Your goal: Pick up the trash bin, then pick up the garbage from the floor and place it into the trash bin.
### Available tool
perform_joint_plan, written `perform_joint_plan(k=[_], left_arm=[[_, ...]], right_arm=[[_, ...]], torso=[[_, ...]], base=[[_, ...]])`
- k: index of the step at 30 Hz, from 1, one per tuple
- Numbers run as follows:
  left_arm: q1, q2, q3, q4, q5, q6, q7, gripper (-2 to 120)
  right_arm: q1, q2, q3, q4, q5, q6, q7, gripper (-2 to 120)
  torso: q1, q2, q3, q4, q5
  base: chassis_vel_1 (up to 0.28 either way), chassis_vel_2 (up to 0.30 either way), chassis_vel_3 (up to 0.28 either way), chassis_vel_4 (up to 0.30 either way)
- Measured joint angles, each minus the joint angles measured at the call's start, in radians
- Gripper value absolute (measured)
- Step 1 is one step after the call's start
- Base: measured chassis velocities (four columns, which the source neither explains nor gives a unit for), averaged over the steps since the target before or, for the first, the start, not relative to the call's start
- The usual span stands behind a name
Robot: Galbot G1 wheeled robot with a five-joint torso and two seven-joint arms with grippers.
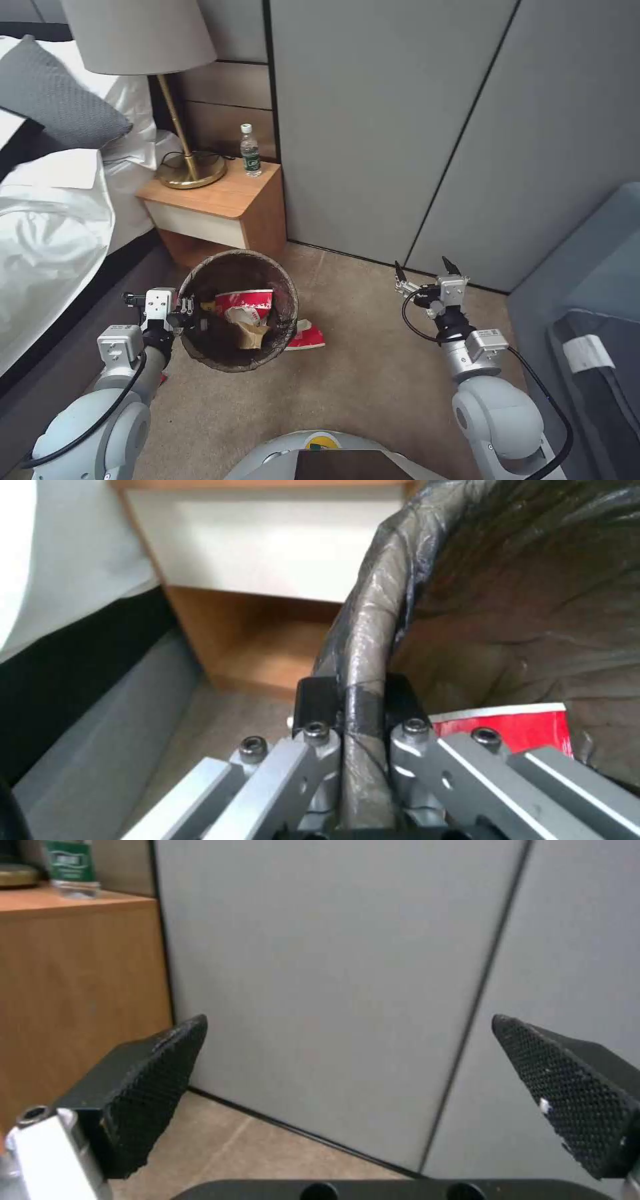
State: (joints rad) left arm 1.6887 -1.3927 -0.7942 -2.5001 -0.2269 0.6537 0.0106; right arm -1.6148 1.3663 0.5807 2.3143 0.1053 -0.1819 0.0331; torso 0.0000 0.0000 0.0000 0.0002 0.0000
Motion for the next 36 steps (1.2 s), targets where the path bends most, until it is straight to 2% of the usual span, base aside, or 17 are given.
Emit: perform_joint_plan(k=[29,34,36], left_arm=[[0.002,-0.001,0.003,0.000,0.005,-0.006,-0.001,3],[0.003,0.000,0.003,0.002,0.007,-0.018,0.000,3],[0.004,0.001,0.003,0.003,0.008,-0.019,0.000,3]], right_arm=[[0.010,-0.017,0.006,-0.032,0.018,-0.006,-0.018,100],[0.023,-0.041,0.005,-0.052,0.040,-0.018,-0.041,100],[0.035,-0.070,0.005,-0.065,0.089,-0.043,-0.070,100]], torso=[[0.000,0.000,0.000,0.0002,0.0000],[0.000,0.000,0.000,-0.0006,0.0000],[0.000,0.000,0.000,-0.0004,0.0000]], base=[[0.059,0.057,0.058,0.059],[0.000,0.000,0.000,0.000],[0.000,0.000,0.000,0.000]])
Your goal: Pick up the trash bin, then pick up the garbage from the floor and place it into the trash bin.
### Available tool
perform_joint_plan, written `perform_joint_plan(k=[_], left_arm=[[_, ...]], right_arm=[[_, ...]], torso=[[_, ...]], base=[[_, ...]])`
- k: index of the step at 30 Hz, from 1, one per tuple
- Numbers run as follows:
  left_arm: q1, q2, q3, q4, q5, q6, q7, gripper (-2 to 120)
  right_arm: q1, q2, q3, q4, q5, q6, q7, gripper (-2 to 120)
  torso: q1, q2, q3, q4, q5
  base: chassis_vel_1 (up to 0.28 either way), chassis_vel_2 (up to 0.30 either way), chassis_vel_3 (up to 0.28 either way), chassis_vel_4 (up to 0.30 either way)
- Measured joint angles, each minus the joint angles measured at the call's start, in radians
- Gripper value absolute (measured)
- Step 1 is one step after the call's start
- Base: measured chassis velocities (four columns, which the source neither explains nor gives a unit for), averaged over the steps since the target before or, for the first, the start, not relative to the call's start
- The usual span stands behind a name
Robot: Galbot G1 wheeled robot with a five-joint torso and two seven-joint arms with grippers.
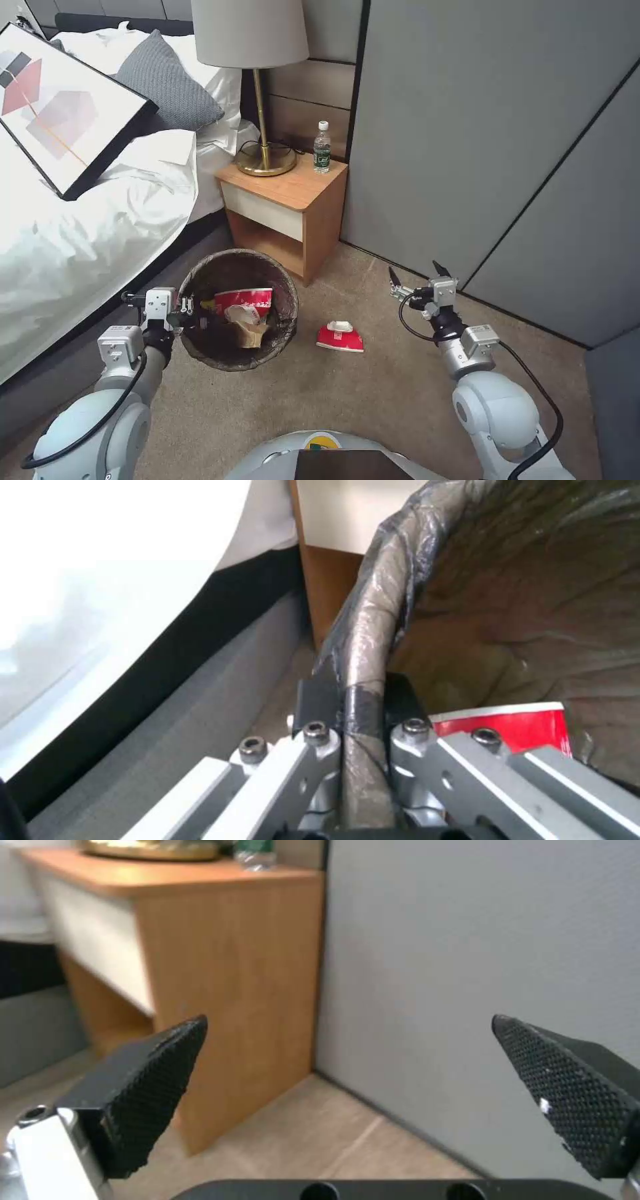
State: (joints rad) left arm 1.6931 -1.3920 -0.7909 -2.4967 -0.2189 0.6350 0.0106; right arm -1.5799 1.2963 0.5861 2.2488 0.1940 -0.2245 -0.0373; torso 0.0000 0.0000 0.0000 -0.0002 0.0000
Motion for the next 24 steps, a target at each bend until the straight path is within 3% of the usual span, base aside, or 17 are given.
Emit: perform_joint_plan(k=[4,13,18,24], left_arm=[[0.005,0.001,0.000,-0.001,0.000,0.000,0.000,3],[0.019,0.002,-0.013,-0.002,0.000,0.000,-0.001,3],[0.021,-0.002,-0.013,-0.003,0.004,0.002,-0.001,3],[0.020,0.002,-0.018,-0.003,0.007,0.004,-0.002,3]], right_arm=[[0.032,-0.055,0.000,-0.036,0.049,-0.017,-0.044,100],[0.160,-0.270,-0.061,-0.209,0.139,-0.042,-0.200,100],[0.244,-0.336,-0.137,-0.310,0.147,-0.048,-0.251,100],[0.336,-0.364,-0.228,-0.401,0.151,-0.066,-0.292,100]], torso=[[0.000,0.000,0.000,0.0003,0.0000],[0.000,0.000,0.000,0.0001,0.0002],[0.000,0.000,0.000,0.0003,0.0002],[0.000,0.000,0.000,0.0003,0.0002]], base=[[0.000,0.000,0.000,0.000],[0.000,0.000,0.000,0.000],[0.000,0.000,0.000,0.000],[0.000,0.000,0.000,0.000]])
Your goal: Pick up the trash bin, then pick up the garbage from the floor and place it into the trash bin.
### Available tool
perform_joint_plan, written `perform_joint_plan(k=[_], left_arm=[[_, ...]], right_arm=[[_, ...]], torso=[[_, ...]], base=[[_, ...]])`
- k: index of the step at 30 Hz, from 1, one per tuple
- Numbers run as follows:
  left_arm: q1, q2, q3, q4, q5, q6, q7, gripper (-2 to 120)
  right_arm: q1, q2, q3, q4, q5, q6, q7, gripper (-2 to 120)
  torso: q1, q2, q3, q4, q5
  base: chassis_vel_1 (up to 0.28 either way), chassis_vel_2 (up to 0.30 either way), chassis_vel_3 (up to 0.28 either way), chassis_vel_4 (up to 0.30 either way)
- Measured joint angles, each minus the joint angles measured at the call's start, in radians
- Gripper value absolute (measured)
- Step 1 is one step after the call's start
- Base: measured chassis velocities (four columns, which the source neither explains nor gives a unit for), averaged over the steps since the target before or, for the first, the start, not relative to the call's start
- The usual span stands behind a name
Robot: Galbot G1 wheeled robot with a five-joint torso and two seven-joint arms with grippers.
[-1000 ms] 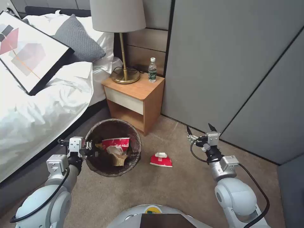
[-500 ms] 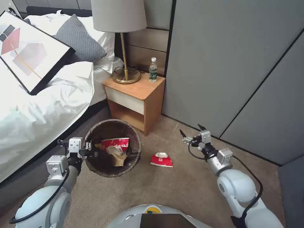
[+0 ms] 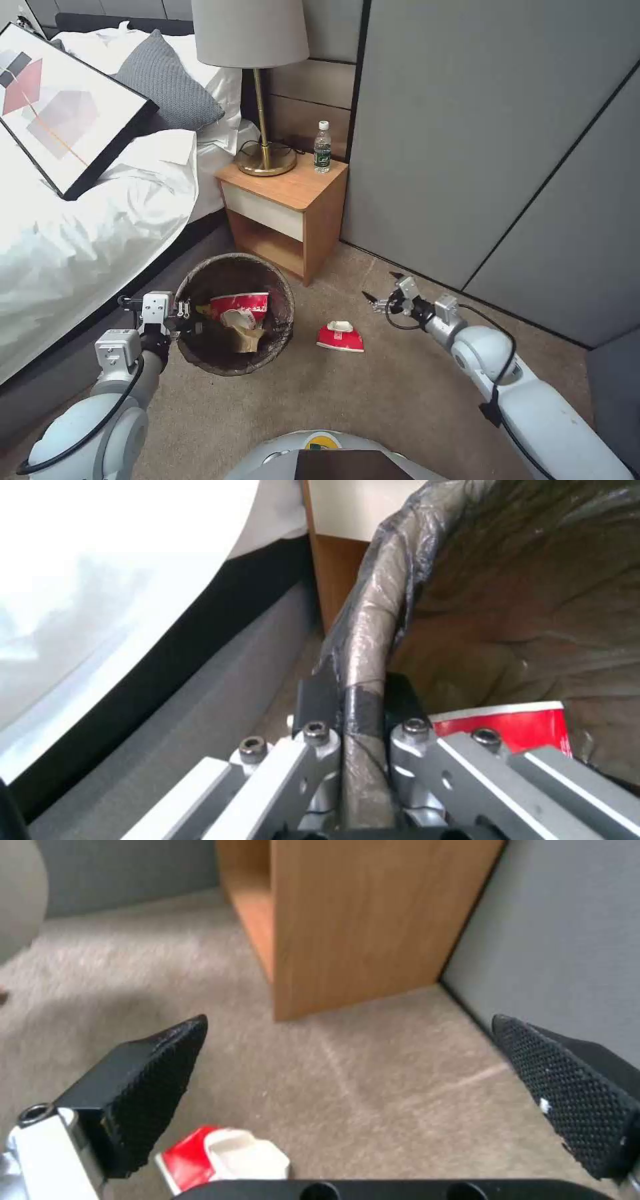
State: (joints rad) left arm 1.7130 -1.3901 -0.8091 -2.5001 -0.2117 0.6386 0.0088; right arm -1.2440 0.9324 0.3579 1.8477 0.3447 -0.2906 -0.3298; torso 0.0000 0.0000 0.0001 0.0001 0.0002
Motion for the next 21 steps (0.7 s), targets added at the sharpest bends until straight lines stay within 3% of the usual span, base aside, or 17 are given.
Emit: perform_joint_plan(k=[8,21], left_arm=[[0.003,-0.008,0.005,0.000,0.006,0.004,-0.006,3],[0.004,-0.014,0.014,0.000,0.014,0.008,-0.014,3]], right_arm=[[0.111,-0.026,-0.140,-0.163,-0.005,-0.012,-0.102,100],[0.158,0.005,-0.194,-0.330,-0.113,0.011,-0.168,100]], torso=[[0.000,0.000,0.000,0.0000,-0.0001],[0.000,0.000,0.000,-0.0002,-0.0002]], base=[[0.000,0.000,0.000,0.000],[0.000,0.000,0.000,0.000]])
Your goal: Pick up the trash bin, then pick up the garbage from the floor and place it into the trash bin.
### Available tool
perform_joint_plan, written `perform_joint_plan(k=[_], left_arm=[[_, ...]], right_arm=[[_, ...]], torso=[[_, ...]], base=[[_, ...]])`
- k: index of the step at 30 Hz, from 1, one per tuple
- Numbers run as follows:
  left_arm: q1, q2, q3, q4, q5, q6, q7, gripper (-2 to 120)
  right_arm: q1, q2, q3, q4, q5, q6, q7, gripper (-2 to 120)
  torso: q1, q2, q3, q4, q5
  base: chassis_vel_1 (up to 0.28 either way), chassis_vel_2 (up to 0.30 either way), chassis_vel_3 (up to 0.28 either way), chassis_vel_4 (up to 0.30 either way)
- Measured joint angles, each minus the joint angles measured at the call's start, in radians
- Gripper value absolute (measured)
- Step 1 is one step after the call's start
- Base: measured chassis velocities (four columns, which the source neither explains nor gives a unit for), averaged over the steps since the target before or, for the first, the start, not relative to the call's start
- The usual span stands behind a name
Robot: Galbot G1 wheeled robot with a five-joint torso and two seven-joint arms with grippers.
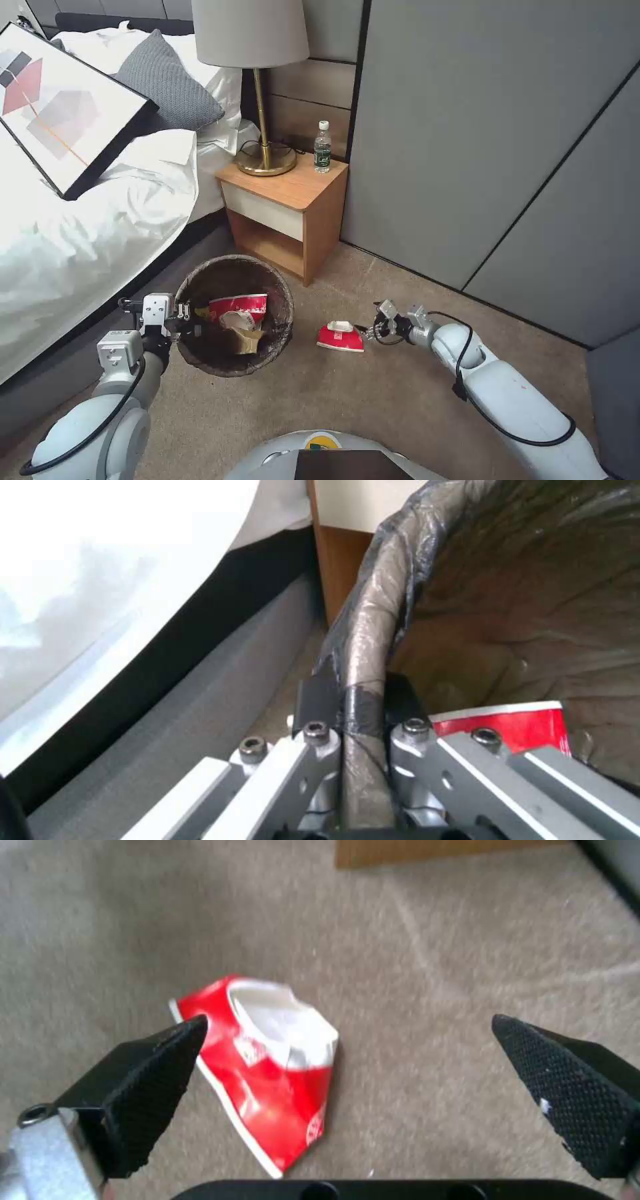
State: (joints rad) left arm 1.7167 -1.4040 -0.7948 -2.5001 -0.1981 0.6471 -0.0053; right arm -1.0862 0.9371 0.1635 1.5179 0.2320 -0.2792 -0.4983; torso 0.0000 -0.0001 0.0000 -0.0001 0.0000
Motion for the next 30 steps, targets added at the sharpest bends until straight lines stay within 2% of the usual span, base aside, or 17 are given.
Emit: perform_joint_plan(k=[12,30], left_arm=[[-0.003,-0.001,0.002,0.000,0.002,0.000,0.000,3],[-0.001,-0.002,0.002,0.000,0.001,0.000,0.000,3]], right_arm=[[0.059,0.051,-0.048,-0.122,-0.112,0.055,-0.018,100],[0.114,0.155,-0.124,-0.237,-0.168,0.066,-0.012,100]], torso=[[0.000,0.000,0.000,0.0000,-0.0001],[0.000,0.000,0.000,0.0002,0.0001]], base=[[0.000,0.000,0.000,0.000],[0.000,0.000,0.000,0.000]])
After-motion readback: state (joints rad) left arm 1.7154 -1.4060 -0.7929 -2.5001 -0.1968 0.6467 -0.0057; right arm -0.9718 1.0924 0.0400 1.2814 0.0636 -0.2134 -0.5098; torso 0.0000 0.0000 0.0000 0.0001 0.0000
